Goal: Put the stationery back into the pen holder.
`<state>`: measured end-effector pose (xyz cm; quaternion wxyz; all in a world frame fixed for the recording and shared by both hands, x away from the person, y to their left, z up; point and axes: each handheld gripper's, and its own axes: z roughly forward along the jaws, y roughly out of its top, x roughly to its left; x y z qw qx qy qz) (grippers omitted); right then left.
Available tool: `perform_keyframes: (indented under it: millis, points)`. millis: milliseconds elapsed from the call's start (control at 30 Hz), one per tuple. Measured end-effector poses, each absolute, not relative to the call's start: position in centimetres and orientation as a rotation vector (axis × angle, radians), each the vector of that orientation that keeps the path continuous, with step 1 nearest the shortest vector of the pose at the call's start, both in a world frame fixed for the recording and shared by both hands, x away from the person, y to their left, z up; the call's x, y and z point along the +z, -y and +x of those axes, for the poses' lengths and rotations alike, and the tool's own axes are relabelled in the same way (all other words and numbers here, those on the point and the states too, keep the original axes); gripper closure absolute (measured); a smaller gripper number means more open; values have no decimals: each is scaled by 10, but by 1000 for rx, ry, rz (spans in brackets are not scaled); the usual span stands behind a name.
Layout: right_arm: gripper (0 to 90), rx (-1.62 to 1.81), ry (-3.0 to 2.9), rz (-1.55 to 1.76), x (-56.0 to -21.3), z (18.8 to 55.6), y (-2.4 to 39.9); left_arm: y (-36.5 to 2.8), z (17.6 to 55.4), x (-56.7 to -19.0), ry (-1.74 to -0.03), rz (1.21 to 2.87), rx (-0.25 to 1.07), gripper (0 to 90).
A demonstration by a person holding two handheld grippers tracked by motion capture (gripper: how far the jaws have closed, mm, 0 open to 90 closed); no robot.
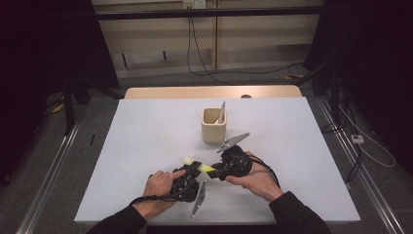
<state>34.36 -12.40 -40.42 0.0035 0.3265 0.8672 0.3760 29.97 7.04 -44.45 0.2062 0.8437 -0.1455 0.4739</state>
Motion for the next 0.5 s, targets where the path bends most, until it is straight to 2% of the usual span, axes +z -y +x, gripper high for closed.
perform_keyframes:
  millis: [67, 200, 333, 500]
  points:
    - [673, 1205, -2697, 1040, -403, 344, 126, -69, 300, -445, 374, 2371, 1276, 773]
    - [661, 1243, -2655, 1008, -404, 342, 127, -71, 303, -442, 305, 2373, 1223, 777]
    - [531, 1234, -2635, 1019, -406, 341, 128, -74, 308, -436, 202, 2365, 1120, 778]
    - [273, 1234, -2578, 1046, -414, 340, 133, -75, 311, -432, 112, 2360, 1013, 777]
